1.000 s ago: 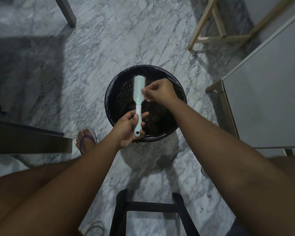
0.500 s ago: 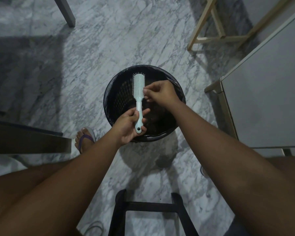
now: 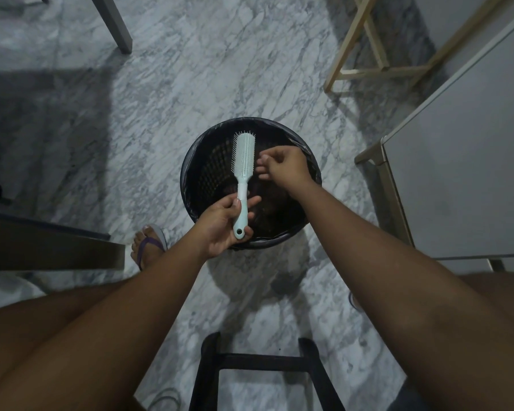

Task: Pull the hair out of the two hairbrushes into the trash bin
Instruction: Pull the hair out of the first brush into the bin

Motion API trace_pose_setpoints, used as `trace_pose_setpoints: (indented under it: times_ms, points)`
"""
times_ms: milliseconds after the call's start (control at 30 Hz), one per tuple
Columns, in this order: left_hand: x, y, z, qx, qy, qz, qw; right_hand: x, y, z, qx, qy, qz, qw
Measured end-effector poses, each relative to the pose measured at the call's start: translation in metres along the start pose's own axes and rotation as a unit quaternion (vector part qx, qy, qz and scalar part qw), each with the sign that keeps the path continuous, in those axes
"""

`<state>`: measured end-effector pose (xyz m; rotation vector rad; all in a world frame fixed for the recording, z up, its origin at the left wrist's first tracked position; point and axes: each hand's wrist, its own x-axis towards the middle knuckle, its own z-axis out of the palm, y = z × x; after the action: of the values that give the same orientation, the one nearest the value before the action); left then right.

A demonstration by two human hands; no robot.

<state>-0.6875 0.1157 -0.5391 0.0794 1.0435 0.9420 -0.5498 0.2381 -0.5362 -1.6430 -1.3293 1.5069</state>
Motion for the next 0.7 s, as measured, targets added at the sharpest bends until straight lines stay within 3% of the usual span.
trace_pose_setpoints:
  times_ms: [67, 167, 467, 700]
  points:
    - [-0.006, 0.002, 0.002, 0.004, 0.005, 0.004, 1.0, 0.001, 0.003, -0.001, -0.019, 0.036, 0.026, 0.999]
    - [-0.014, 0.008, 0.007, 0.034, 0.016, 0.008, 0.999, -0.009, -0.002, -0.005, -0.148, 0.06, -0.021, 0.987]
    - [-0.025, 0.011, 0.03, 0.109, 0.105, -0.051, 0.987, -0.045, -0.01, 0.0, -0.202, -0.001, -0.064, 0.977]
    - [-0.024, 0.002, 0.034, 0.156, 0.171, -0.098, 0.968, -0.056, 0.003, 0.008, -0.337, -0.065, -0.041, 0.939]
